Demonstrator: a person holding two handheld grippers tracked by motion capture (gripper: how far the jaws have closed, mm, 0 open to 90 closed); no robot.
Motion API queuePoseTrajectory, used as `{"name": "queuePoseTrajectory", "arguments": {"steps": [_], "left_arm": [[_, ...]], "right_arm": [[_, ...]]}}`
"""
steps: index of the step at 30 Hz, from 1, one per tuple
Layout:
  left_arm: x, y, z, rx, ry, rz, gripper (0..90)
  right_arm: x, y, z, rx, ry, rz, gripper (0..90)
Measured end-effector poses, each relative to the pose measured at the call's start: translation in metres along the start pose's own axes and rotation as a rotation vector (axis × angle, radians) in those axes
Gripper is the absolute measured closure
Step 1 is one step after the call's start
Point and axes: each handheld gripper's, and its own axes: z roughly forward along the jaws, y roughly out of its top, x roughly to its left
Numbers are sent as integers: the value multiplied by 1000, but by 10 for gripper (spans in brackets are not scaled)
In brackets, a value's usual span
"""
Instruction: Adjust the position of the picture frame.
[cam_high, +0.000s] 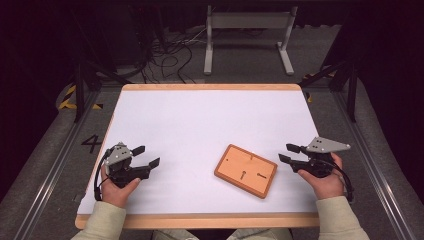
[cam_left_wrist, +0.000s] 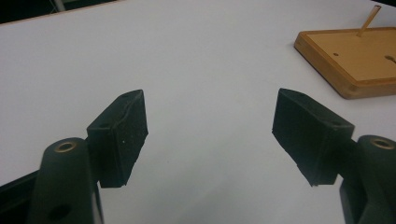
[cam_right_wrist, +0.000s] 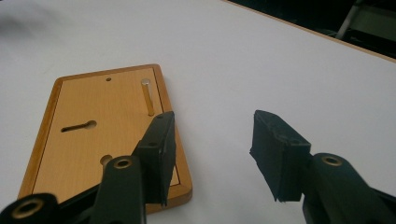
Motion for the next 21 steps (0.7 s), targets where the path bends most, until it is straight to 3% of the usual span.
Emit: {"name": "queuePoseTrajectory", "arguments": {"steps": [5,16,18,21], "left_arm": [[1,1,-1,-8,-7,-13,268],[-1,4,2,-7,-15,1,267],[-2,4,3,-4,-17,-1,267],[-2,4,3,-5,-16,4,267]], "right_arm": [[2,0,-4,-1,-8,-5,508],[0,-2,-17,-14,-34,6,517],[0,-2,-18,-3,-38,0,572],[3,-3,-20,28,-16,-4,725]]}}
